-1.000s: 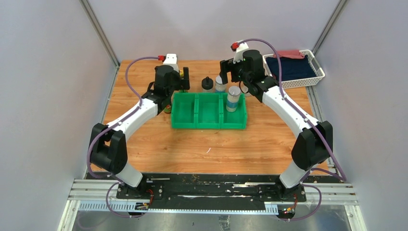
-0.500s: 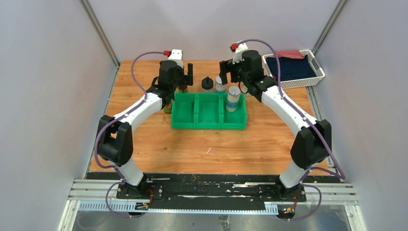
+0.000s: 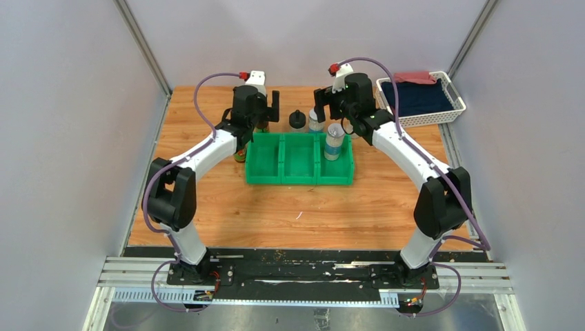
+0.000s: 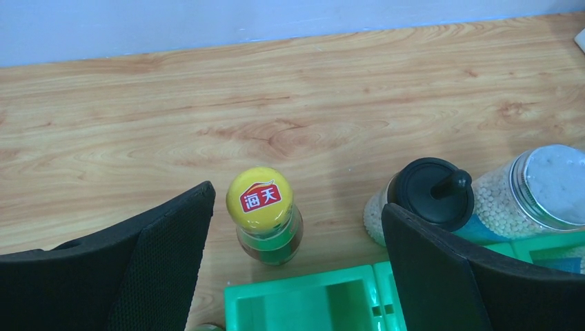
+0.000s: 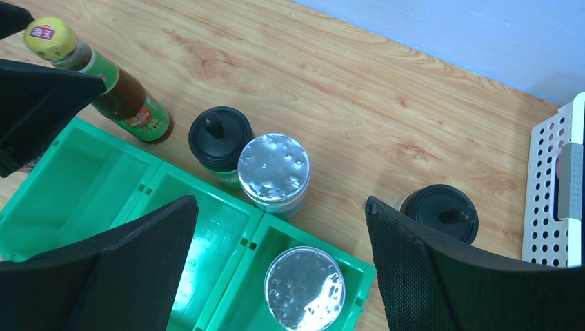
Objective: Organize the condiment bottles
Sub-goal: Pick up the bottle from the center of the board.
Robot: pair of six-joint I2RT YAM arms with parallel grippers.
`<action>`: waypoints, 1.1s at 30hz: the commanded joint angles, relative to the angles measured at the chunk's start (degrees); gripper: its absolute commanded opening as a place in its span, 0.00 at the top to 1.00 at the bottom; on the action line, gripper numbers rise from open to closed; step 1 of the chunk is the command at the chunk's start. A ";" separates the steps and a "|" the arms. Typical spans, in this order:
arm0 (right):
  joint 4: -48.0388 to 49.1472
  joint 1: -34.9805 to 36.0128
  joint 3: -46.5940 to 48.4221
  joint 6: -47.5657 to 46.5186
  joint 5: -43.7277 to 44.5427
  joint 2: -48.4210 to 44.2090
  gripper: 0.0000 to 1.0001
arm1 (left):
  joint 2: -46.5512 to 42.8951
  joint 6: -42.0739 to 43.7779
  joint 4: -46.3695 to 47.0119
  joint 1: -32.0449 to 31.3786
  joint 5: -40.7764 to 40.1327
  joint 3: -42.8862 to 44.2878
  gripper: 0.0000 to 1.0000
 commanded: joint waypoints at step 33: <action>0.71 -1.92 1.27 -2.18 -0.23 2.41 0.05 | 3.84 0.37 4.35 0.92 -3.32 2.33 0.09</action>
